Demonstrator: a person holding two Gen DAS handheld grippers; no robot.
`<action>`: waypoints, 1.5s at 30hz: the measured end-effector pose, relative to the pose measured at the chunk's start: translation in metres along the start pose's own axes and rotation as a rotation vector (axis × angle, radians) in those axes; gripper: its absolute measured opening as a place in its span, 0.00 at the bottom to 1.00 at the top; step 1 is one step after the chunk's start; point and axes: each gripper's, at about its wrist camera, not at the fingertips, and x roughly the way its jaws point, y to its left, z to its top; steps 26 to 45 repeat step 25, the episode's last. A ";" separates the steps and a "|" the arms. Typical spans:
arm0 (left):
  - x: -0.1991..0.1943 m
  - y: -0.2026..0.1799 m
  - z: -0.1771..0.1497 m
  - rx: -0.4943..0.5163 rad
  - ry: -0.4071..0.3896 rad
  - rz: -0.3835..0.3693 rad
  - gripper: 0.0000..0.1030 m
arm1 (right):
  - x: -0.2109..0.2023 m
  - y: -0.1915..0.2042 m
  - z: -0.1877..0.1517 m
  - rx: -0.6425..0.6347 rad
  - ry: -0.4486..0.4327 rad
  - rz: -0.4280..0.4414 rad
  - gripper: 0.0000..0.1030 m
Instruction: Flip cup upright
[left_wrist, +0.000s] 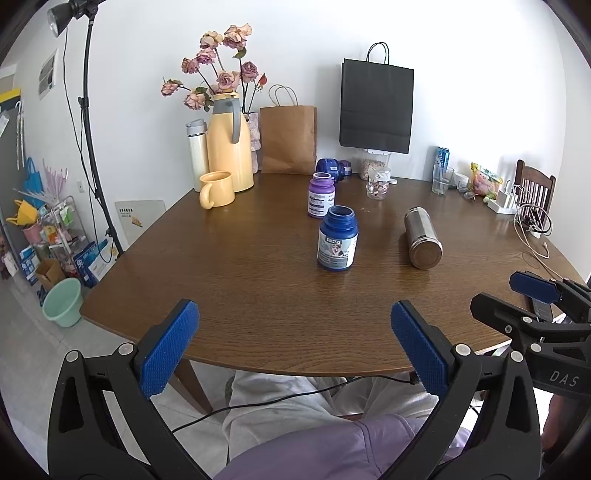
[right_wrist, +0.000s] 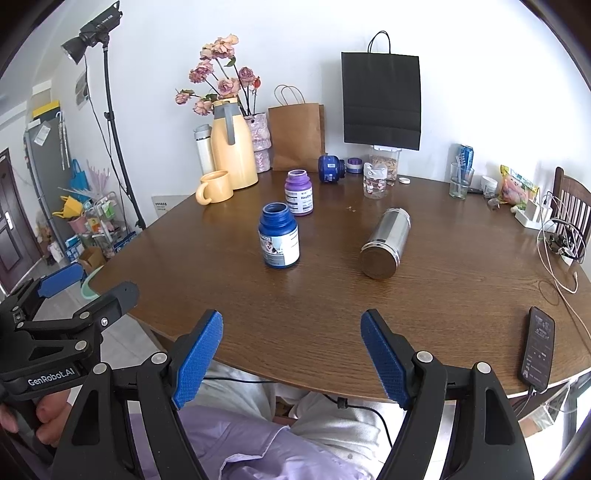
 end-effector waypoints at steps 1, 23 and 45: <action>0.000 0.000 0.000 -0.001 0.000 0.000 1.00 | 0.000 0.000 0.000 0.001 -0.001 0.001 0.78; 0.000 0.006 0.002 0.011 -0.004 0.006 1.00 | 0.000 -0.001 0.000 0.010 0.003 -0.001 0.78; 0.000 0.007 0.003 0.012 -0.006 0.007 1.00 | 0.000 -0.002 0.000 0.012 0.005 -0.002 0.78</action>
